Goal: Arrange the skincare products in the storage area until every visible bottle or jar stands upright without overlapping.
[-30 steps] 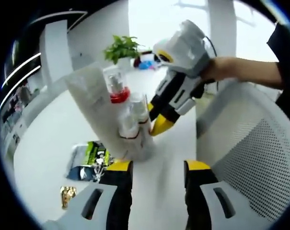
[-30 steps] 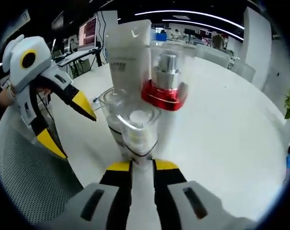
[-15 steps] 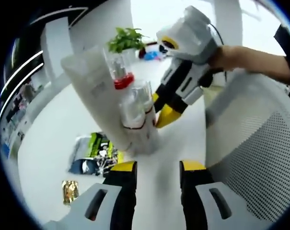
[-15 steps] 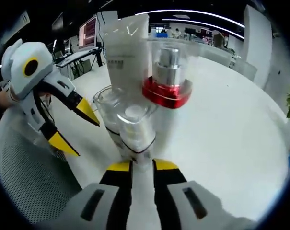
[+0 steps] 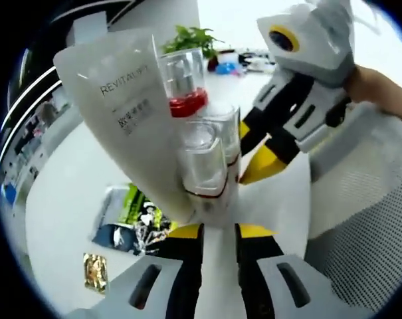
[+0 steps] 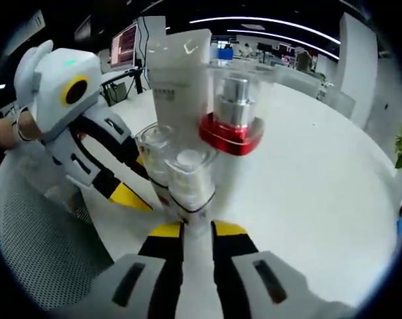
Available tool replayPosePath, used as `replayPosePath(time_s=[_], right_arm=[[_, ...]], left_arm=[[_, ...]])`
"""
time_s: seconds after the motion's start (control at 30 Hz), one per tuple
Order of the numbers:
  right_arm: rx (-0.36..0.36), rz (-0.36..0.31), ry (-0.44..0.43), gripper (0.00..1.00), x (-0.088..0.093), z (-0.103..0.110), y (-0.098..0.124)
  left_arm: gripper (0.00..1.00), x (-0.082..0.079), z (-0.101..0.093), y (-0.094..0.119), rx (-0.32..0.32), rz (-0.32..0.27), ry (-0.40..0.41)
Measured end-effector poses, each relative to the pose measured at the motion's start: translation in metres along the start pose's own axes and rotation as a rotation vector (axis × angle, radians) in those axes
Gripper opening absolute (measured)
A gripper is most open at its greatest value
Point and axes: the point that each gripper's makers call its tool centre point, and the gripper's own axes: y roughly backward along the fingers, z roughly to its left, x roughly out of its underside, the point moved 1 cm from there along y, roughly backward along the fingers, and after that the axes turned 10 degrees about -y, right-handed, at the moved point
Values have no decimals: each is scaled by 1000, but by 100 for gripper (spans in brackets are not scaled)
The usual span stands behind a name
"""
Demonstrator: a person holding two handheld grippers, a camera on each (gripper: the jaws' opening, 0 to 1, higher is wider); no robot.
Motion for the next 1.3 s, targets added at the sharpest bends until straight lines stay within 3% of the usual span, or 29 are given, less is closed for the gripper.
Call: replayPosePath(time_s=[0.13, 0.5, 0.63, 0.87, 1.3], right_arm=[[-8, -6, 4, 14, -1, 2, 0], [4, -2, 15, 12, 0, -2, 2], [7, -8, 5, 13, -1, -3, 3], [38, -44, 1, 20, -2, -10, 11], [37, -92, 0, 40, -9, 4, 28]], left_arm=[[4, -1, 2, -3, 0, -9, 44], [5, 1, -1, -8, 8, 4, 50], [7, 6, -2, -4, 12, 18, 16], [11, 5, 7, 19, -16, -1, 28], [27, 16, 12, 75, -82, -43, 101]])
